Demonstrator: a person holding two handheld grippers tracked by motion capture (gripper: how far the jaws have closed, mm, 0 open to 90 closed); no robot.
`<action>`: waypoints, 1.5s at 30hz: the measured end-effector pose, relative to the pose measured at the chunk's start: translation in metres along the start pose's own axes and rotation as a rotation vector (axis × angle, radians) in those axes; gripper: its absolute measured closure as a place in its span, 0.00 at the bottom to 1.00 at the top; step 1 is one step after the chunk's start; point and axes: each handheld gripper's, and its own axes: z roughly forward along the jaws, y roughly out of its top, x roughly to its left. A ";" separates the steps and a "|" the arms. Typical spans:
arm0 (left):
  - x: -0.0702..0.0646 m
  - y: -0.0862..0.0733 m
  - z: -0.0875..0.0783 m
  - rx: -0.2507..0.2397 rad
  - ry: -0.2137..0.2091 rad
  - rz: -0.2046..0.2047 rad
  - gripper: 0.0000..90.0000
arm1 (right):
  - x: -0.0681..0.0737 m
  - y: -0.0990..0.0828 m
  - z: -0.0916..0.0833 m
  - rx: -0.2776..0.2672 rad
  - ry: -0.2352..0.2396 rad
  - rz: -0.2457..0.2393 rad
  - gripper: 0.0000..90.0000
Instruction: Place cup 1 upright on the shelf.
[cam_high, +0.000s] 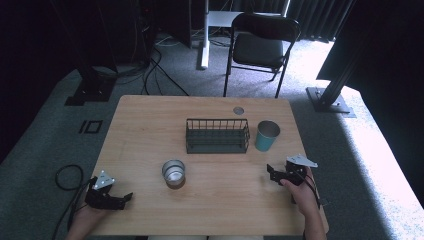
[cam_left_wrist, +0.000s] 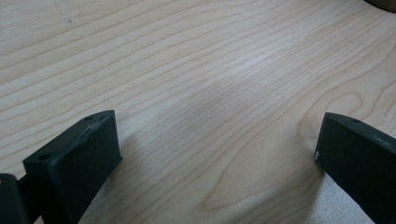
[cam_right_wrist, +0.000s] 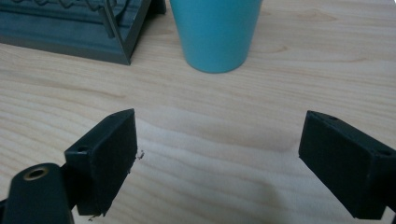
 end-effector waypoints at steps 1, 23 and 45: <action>0.000 0.000 0.000 0.000 0.000 0.000 0.01 | 0.000 0.001 0.001 -0.005 -0.003 0.002 0.13; 0.000 0.000 0.000 0.000 0.000 0.000 0.01 | 0.003 0.037 0.024 -0.098 -0.017 0.001 0.12; 0.000 0.000 0.000 0.000 0.000 0.000 0.01 | 0.006 0.059 0.048 -0.156 -0.024 0.032 0.12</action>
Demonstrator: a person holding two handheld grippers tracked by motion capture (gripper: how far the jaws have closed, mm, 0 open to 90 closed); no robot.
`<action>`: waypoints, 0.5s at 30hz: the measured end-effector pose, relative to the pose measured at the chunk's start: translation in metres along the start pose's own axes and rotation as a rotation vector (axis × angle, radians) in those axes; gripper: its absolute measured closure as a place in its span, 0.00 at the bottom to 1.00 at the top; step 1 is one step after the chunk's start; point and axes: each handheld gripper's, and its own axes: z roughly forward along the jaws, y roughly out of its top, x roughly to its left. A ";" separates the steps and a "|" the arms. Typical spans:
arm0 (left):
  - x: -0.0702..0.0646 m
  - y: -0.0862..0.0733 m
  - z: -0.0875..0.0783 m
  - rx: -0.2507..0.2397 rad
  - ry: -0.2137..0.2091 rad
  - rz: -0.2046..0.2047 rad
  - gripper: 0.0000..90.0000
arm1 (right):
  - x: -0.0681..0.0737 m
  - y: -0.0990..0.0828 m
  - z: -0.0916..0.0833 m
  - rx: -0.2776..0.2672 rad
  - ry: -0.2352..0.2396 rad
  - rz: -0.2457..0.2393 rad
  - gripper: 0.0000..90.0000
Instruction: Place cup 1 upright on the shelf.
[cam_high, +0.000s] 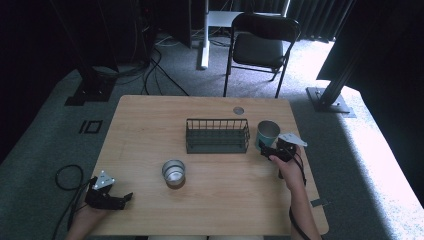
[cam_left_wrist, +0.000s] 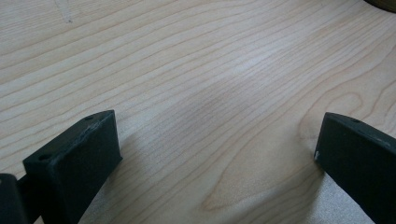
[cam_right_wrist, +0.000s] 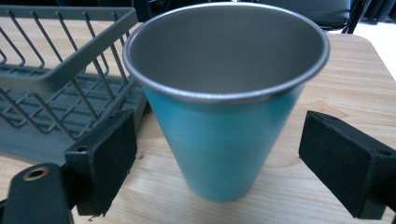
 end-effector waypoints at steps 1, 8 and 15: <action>0.000 0.000 0.000 0.000 0.000 0.000 0.01 | 0.000 0.000 0.001 -0.002 0.000 -0.003 0.12; 0.000 0.000 0.000 0.000 0.000 0.000 0.01 | 0.002 0.000 0.009 -0.032 -0.003 0.016 0.12; 0.000 0.000 0.000 0.000 0.000 0.000 0.01 | 0.003 -0.002 0.016 -0.091 -0.016 0.042 0.12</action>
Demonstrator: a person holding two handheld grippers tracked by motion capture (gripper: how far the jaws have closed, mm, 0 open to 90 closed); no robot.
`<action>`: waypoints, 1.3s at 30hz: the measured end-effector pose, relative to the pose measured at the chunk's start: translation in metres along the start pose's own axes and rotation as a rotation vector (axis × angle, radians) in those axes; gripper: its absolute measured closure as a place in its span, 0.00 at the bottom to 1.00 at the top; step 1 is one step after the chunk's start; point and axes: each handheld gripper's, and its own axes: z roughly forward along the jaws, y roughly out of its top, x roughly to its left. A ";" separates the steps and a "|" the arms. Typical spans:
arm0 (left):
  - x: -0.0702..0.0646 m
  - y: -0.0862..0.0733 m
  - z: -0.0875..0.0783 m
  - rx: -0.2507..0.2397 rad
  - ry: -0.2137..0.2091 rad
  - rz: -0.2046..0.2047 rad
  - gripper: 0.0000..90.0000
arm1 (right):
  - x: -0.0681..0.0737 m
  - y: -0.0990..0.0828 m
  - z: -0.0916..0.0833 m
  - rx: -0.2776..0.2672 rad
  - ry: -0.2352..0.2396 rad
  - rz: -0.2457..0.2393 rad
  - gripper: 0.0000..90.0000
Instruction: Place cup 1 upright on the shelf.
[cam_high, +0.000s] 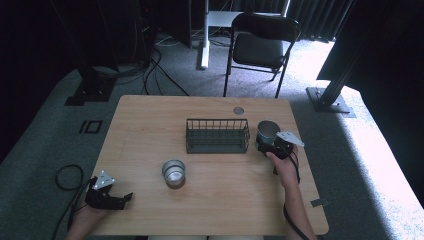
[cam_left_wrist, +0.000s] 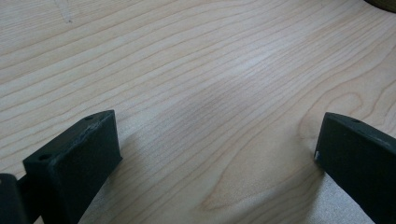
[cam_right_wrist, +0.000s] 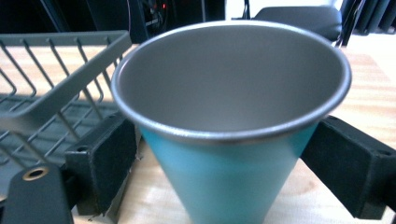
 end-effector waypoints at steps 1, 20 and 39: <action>0.000 0.000 0.000 0.000 0.000 0.000 0.01 | 0.000 0.000 0.001 -0.011 -0.005 0.004 0.12; 0.000 0.000 0.000 0.000 0.000 0.000 0.01 | 0.001 0.004 0.011 -0.034 -0.011 0.001 0.13; 0.000 0.000 0.000 0.000 0.000 0.000 0.01 | -0.005 0.015 -0.001 -0.019 -0.051 0.013 0.15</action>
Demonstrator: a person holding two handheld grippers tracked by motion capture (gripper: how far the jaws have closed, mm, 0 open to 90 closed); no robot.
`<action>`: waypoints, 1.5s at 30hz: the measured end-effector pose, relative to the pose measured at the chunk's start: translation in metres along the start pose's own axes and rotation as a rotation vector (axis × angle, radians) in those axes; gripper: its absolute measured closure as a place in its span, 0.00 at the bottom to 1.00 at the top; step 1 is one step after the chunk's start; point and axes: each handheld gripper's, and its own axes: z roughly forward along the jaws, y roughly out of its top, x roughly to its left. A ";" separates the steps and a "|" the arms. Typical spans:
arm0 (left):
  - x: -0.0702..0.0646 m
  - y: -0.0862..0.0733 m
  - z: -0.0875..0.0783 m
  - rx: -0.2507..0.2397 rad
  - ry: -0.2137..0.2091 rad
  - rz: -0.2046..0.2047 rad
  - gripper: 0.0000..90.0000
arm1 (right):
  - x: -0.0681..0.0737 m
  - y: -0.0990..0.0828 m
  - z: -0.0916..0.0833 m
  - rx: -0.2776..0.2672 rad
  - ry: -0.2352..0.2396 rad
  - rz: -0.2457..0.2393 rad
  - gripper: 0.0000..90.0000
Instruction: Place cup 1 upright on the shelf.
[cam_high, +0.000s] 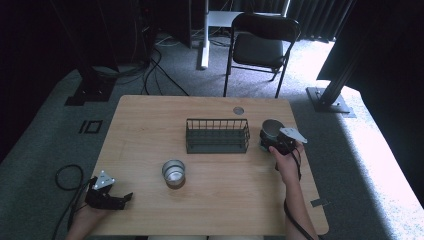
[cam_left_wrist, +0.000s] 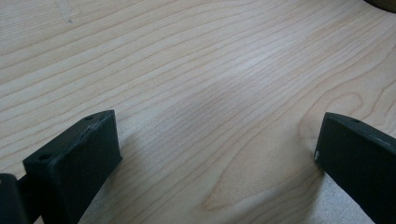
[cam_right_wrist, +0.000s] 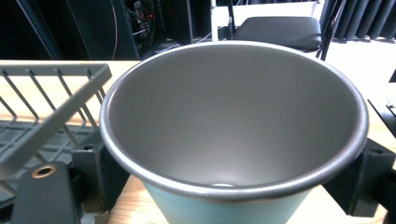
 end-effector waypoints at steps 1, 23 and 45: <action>0.000 0.000 0.000 0.000 0.000 0.000 0.01 | 0.000 0.000 0.000 0.000 0.000 0.000 0.15; 0.000 0.000 0.000 0.000 0.000 0.000 0.01 | 0.004 0.041 -0.028 -0.044 0.006 -0.011 0.15; 0.000 0.000 0.000 0.000 0.000 0.000 0.01 | 0.041 0.089 -0.038 -0.101 0.083 -0.053 0.16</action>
